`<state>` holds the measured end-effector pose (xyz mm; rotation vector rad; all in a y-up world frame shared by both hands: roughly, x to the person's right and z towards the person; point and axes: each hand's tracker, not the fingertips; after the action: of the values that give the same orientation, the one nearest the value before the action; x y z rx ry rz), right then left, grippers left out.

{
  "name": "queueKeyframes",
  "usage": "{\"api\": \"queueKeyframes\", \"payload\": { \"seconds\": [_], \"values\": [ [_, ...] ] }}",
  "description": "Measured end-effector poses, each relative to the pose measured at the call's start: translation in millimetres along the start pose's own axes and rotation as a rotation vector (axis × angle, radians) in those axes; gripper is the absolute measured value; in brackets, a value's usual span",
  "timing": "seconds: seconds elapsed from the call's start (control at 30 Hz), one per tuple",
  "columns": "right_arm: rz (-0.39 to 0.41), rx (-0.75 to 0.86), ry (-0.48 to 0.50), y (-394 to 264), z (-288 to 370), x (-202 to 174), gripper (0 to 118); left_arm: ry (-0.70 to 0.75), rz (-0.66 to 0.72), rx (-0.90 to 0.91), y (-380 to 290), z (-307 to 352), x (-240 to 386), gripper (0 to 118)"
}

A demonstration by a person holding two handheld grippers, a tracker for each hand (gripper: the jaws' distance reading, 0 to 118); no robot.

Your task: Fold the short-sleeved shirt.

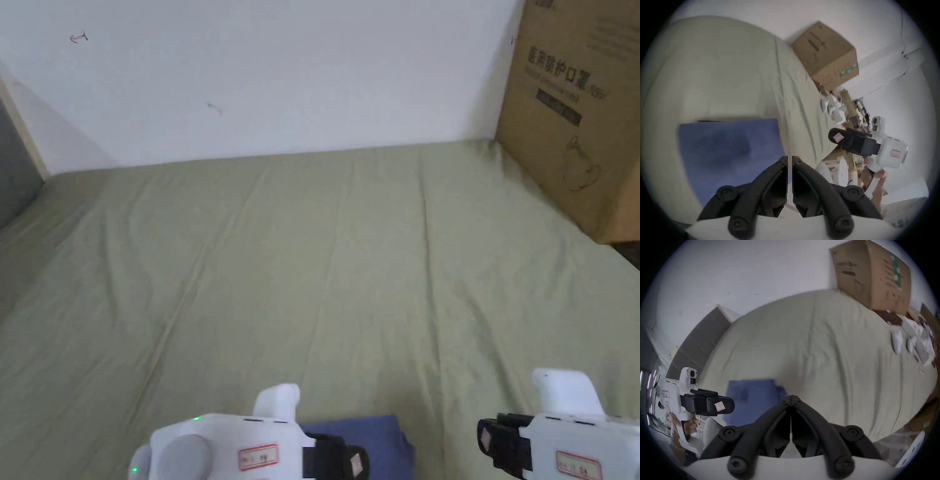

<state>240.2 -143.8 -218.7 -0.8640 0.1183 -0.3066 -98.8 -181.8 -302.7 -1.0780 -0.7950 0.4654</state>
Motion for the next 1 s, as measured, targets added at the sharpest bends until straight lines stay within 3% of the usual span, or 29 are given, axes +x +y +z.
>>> {"api": "queueKeyframes", "payload": {
  "seconds": [0.17, 0.3, 0.37, 0.4, 0.47, 0.53, 0.6, 0.67, 0.7, 0.77, 0.83, 0.87, 1.0],
  "values": [
    [0.122, 0.004, 0.091, 14.3, -27.2, -58.5, 0, 0.063, 0.12, 0.109, -23.6, 66.6, -52.7, 5],
    [0.117, -0.113, 0.163, 0.3, -77.6, -82.3, 0, 0.04, 0.249, 0.154, -52.9, 89.8, -89.0, 5],
    [0.142, -0.206, 0.142, -15.3, -115.5, -89.7, 0, 0.028, 0.296, 0.175, -64.3, 94.8, -101.1, 5],
    [0.165, -0.237, 0.116, -5.4, -74.3, -75.3, 0, 0.039, 0.287, 0.16, -69.1, 94.4, -105.7, 5],
    [0.214, -0.267, 0.072, -25.4, -112.0, -86.3, 0, 0.039, 0.304, 0.16, -76.0, 94.7, -114.3, 5],
    [0.179, -0.264, 0.077, -19.2, -98.1, -75.6, 0, 0.037, 0.32, 0.161, -80.3, 93.2, -119.5, 5],
    [0.131, -0.263, 0.081, -40.9, -145.8, -91.8, 0, 0.033, 0.334, 0.162, -82.0, 90.0, -124.2, 5],
    [0.136, -0.265, 0.085, -39.4, -147.1, -90.8, 0, 0.033, 0.328, 0.169, -81.4, 84.9, -128.3, 7],
    [0.144, -0.268, 0.084, -40.0, -148.4, -90.6, 0, 0.035, 0.328, 0.173, -79.9, 82.4, -129.9, 13],
    [0.144, -0.271, 0.086, -34.5, -137.7, -93.6, 0, 0.033, 0.335, 0.175, -73.6, 75.2, -134.8, 45],
    [0.129, -0.27, 0.088, -35.4, -135.6, -91.4, 0, 0.014, 0.347, 0.164, -65.5, 63.2, -139.7, 97],
    [0.122, -0.27, 0.09, -35.1, -141.5, -89.6, 0, -0.001, 0.368, 0.114, -62.4, 56.4, -140.9, 107],
    [0.107, -0.271, 0.091, -34.7, -142.3, -88.4, 0, -0.118, 0.4, 0.118, -50.8, 31.8, -155.0, 108]
  ]
}}
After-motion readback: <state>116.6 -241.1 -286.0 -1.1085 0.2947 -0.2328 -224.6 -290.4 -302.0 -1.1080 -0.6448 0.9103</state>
